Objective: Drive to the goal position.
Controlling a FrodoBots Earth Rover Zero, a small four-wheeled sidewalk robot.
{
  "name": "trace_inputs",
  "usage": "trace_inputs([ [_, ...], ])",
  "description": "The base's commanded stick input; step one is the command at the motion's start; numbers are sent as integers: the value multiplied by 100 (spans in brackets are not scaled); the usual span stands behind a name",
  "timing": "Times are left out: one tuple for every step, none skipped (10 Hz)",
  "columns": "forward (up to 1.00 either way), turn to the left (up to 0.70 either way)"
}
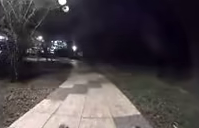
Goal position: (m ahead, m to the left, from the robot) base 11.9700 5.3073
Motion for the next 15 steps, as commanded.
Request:
trace_inputs([
  [45, 27],
  [45, 27],
  [45, 27],
  [45, 23],
  [45, 5],
  [45, 0],
  [45, 0],
  [45, 0],
  [45, 0],
  [45, 0],
  [45, 0],
  [45, 0],
  [45, 0],
  [45, 0],
  [45, 0],
])
